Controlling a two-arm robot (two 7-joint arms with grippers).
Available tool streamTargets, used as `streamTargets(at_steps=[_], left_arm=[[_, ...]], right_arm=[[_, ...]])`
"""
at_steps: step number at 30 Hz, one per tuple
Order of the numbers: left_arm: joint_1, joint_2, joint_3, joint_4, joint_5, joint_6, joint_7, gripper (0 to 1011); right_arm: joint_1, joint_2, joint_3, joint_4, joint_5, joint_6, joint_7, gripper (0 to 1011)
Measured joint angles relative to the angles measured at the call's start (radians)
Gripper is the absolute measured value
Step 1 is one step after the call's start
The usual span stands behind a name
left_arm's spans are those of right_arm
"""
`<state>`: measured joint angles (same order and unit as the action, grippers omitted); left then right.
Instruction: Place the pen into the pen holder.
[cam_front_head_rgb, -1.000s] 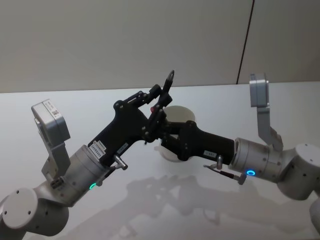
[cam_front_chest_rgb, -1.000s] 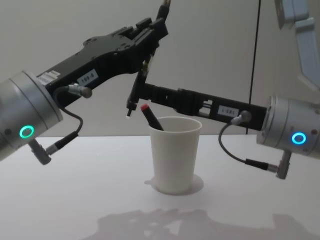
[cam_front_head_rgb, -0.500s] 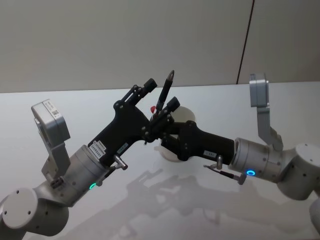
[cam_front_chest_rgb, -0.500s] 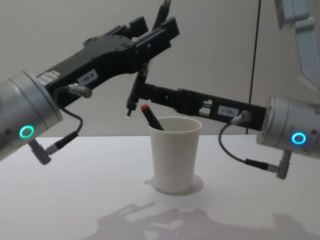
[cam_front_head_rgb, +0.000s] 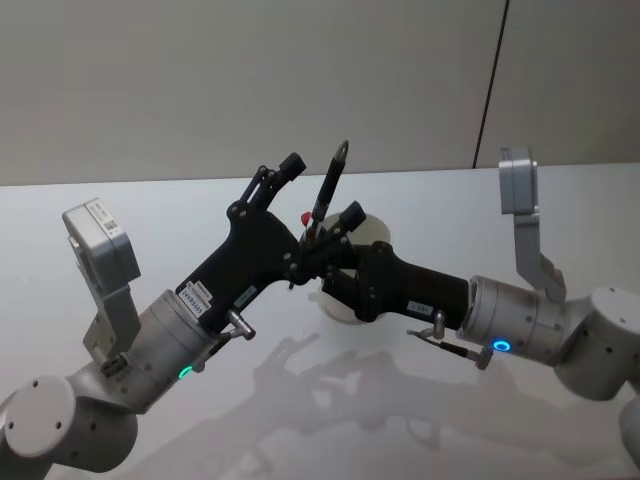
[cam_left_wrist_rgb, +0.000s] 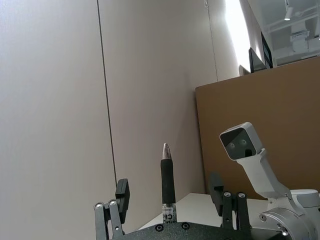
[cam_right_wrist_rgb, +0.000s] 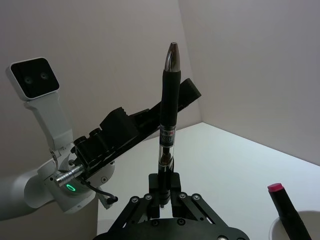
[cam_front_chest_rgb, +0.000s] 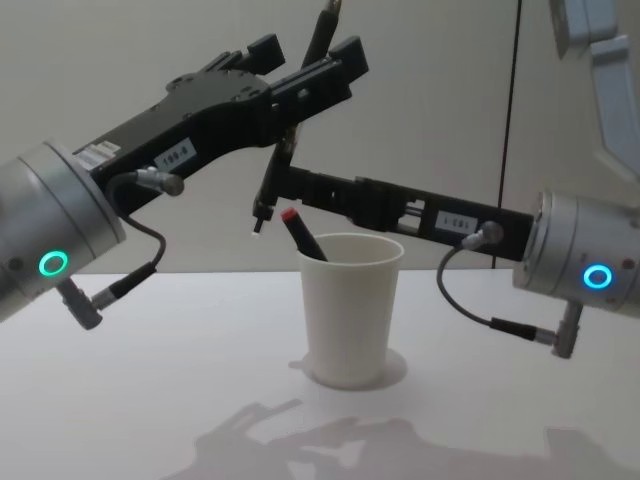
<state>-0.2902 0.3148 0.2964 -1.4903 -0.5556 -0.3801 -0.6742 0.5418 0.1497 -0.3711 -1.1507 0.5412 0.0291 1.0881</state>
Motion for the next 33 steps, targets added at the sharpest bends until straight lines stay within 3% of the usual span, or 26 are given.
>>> streamTargets(at_steps=[15,33], left_arm=[[0.000,0.000,0.000,0.000,0.000,0.000,0.000,1000],[0.000,0.000,0.000,0.000,0.000,0.000,0.000,1000]], right_arm=[[-0.003,0.004,-0.001,-0.008,0.001,-0.003,-0.013,116],[-0.021,0.028,0.007,-0.049,0.002,-0.028,-0.101,116]])
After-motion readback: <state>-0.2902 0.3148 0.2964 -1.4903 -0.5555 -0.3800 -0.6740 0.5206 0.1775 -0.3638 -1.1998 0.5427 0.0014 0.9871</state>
